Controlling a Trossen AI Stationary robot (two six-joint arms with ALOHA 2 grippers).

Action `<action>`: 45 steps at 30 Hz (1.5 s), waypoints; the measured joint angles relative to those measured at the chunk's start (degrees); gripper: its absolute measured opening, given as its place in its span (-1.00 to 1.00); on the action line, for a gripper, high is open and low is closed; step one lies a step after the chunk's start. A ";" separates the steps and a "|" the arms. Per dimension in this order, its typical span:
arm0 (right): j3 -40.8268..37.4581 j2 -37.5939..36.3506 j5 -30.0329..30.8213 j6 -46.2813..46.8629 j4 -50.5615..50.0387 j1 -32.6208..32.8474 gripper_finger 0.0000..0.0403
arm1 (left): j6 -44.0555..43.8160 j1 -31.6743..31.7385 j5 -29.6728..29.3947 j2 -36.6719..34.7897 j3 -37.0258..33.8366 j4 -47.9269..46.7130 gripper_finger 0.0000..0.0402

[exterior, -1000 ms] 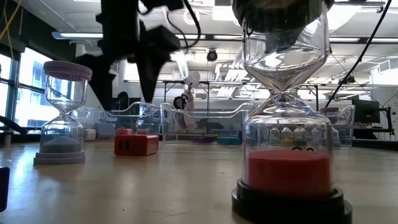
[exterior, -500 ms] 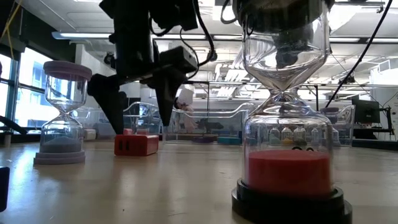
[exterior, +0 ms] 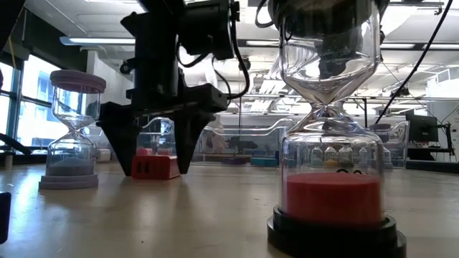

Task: Pick & Place Office items
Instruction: Put the top red charger adapter into the left transparent bin

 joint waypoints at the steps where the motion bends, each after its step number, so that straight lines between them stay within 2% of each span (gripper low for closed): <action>1: 0.00 0.00 -0.04 0.00 0.13 0.02 0.49 | -0.11 0.00 0.07 0.38 0.22 -0.45 0.93; 10: 0.02 0.00 -0.44 -0.02 0.53 0.02 0.49 | 2.12 -0.02 0.90 0.99 0.15 -0.44 0.93; 29: 0.04 0.00 -1.94 -0.04 0.53 0.06 0.49 | 0.35 0.31 -2.03 1.19 -0.05 -0.27 0.93; 39: 0.04 0.00 -1.97 -0.04 0.53 0.81 0.49 | 4.33 0.26 -2.17 1.19 -0.05 -0.29 0.93; 45: 0.04 0.00 -1.94 -0.04 0.51 1.20 0.49 | -0.14 -0.07 -2.34 1.19 -0.05 -0.16 0.93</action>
